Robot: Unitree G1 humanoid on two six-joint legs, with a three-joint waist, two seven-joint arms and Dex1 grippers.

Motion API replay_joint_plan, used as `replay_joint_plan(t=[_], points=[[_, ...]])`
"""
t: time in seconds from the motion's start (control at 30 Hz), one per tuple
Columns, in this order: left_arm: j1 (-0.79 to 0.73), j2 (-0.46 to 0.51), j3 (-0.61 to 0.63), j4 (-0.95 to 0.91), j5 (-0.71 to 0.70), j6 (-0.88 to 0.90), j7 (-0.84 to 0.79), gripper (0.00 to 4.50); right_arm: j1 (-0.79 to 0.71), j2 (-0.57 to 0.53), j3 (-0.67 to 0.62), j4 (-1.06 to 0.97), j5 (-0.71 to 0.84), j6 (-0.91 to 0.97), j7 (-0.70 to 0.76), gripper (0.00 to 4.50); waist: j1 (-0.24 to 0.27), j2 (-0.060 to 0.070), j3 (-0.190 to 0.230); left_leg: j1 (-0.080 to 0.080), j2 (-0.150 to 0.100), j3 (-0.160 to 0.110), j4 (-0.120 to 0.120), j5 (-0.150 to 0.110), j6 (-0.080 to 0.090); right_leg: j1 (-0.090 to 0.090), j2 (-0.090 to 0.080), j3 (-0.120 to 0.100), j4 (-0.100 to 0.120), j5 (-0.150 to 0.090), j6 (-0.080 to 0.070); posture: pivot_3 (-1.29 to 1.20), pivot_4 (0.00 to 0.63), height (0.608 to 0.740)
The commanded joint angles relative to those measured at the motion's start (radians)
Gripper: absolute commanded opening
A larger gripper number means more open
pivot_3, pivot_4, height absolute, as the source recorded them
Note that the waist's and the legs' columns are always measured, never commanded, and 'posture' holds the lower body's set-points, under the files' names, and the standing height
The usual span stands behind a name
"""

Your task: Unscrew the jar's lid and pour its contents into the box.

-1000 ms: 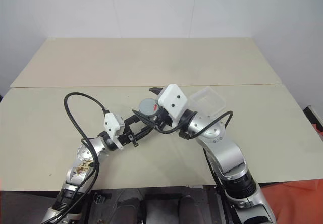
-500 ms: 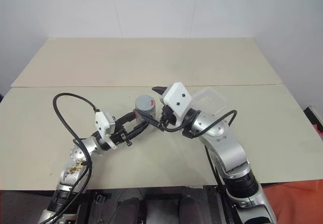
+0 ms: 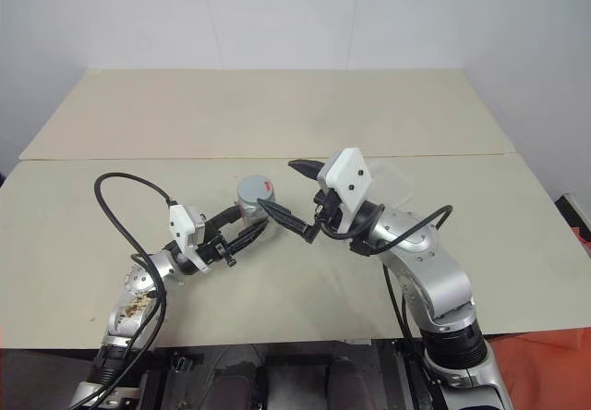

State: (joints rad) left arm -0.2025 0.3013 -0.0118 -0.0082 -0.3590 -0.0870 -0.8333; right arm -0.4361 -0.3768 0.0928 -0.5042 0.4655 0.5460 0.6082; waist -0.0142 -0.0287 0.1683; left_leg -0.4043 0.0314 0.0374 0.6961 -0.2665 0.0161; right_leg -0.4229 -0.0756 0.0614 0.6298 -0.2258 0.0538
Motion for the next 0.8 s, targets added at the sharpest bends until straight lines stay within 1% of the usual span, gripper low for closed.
replay_joint_plan(t=[0.03,0.07,0.13,0.23,0.33,0.47,0.6,0.8], points=[[-0.019,-0.020,0.008,-0.034,-0.029,-0.030,0.001,2.02,-0.011,0.021,-0.059,-0.038,0.129,0.047,0.010,4.44,0.000,0.000,0.000,0.000,0.000,0.000,0.000,0.000,0.000,0.000,0.000,0.000,0.000,0.000,0.000,0.00,0.150,0.740],[-0.019,-0.025,0.008,-0.044,-0.033,-0.029,0.001,2.02,-0.006,0.029,-0.070,-0.029,0.163,0.058,0.016,4.44,0.000,0.000,0.000,0.000,0.000,0.000,0.000,0.000,0.000,0.000,0.000,0.000,0.000,0.000,0.000,0.00,0.150,0.740],[-0.018,-0.033,0.004,-0.066,-0.042,-0.021,-0.001,2.02,-0.001,0.027,-0.068,-0.014,0.180,0.061,0.027,4.44,0.000,0.000,0.000,0.000,0.000,-0.001,0.000,0.000,0.000,0.000,0.000,0.000,0.000,0.000,0.000,0.00,0.150,0.740],[-0.018,-0.034,-0.007,-0.087,-0.044,-0.010,-0.007,2.02,-0.003,0.027,-0.044,0.011,0.160,0.047,0.030,4.44,0.000,0.000,0.000,0.000,0.000,-0.001,0.000,0.000,0.000,0.000,0.000,0.000,0.000,0.000,0.000,0.00,0.150,0.740],[-0.017,-0.033,-0.017,-0.100,-0.043,-0.007,-0.008,2.02,-0.018,0.050,-0.028,0.051,0.133,0.047,0.000,4.44,-0.001,0.000,0.000,0.000,0.000,-0.001,0.000,0.000,0.000,0.000,0.000,0.000,0.000,0.000,0.000,0.00,0.150,0.740],[-0.020,-0.031,-0.023,-0.105,-0.042,-0.004,-0.009,2.02,-0.031,0.061,-0.017,0.071,0.129,0.047,-0.005,4.44,-0.001,0.000,0.000,0.000,0.000,-0.001,0.000,0.000,0.000,0.000,0.000,0.000,0.000,0.000,0.000,0.00,0.150,0.740],[-0.024,-0.027,-0.032,-0.097,-0.028,-0.001,-0.005,2.02,-0.036,0.060,-0.001,0.060,0.135,0.025,0.028,4.44,-0.001,0.000,0.000,0.000,0.000,-0.001,0.000,0.000,0.000,0.000,0.000,0.000,0.000,0.000,0.000,0.00,0.150,0.740],[-0.033,-0.027,-0.057,-0.083,-0.014,0.009,-0.008,2.02,-0.044,0.059,0.047,0.061,0.086,-0.019,0.051,4.44,-0.001,0.000,0.000,0.000,0.000,-0.001,0.000,0.000,0.000,0.000,0.000,0.000,0.000,0.000,0.000,0.00,0.150,0.740]])
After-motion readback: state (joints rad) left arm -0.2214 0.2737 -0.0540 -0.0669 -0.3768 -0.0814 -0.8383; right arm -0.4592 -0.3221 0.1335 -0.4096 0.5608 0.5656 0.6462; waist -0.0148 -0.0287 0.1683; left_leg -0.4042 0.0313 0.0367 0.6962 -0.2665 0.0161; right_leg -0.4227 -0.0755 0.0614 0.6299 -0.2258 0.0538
